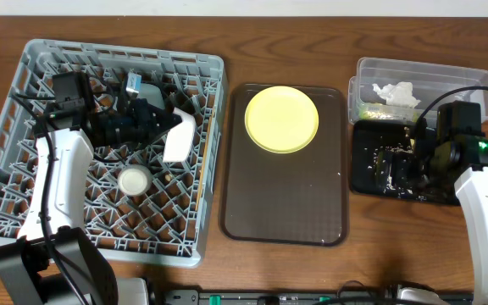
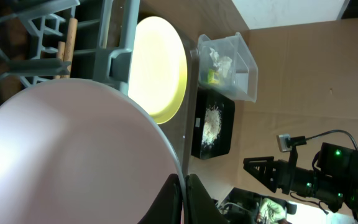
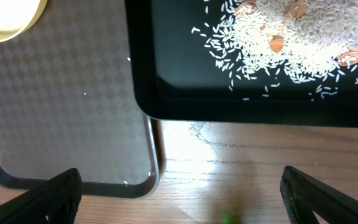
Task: Sort waste into correct bins and load items into the dishwasher
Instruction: 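Carry the pink bowl into the rack and set it down, then reach the left gripper to the yellow plate edge and grasp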
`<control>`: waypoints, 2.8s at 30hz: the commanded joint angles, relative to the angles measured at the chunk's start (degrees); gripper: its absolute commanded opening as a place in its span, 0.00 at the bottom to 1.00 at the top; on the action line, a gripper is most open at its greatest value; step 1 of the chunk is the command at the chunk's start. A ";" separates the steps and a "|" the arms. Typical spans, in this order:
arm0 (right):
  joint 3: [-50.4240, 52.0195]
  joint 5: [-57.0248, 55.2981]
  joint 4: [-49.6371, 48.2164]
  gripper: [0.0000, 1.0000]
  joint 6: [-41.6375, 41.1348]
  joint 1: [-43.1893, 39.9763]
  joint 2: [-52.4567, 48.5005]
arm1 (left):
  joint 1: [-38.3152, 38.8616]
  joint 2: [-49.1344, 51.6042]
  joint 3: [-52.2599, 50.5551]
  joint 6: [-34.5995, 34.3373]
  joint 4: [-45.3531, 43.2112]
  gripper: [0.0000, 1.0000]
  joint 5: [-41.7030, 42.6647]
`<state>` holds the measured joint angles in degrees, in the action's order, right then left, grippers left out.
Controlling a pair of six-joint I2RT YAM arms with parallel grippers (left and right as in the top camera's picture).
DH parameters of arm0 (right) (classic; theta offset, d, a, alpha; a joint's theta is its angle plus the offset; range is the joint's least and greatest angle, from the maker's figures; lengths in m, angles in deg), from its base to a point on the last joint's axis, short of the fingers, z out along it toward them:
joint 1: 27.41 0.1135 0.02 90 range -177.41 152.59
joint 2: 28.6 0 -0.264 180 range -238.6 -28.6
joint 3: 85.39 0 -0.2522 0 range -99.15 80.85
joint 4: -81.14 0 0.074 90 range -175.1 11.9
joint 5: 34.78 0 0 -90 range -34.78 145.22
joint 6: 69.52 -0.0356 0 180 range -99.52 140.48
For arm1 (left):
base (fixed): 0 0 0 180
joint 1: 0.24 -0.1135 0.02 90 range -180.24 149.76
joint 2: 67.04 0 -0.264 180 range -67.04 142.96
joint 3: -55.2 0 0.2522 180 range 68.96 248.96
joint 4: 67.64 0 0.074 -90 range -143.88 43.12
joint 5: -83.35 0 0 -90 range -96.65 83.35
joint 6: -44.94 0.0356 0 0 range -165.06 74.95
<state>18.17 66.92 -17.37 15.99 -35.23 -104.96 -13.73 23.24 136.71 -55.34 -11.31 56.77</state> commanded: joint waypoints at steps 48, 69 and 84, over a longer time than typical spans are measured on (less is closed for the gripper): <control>-0.90 -0.33 0.00 0.99 0.35 -0.48 0.61 | 4.76 -13.90 1.64 -5.84 -11.65 0.85 -35.85; -0.90 -0.33 0.00 0.99 0.35 -0.48 0.61 | 48.09 5.14 1.60 15.47 -25.44 0.90 -58.16; -0.90 -0.33 0.00 0.99 0.35 -0.48 0.61 | 52.85 19.08 1.60 18.21 -33.97 0.90 -58.14</control>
<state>18.11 66.92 -17.37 15.97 -35.23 -104.96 38.98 40.07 137.28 -38.36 -44.25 -0.65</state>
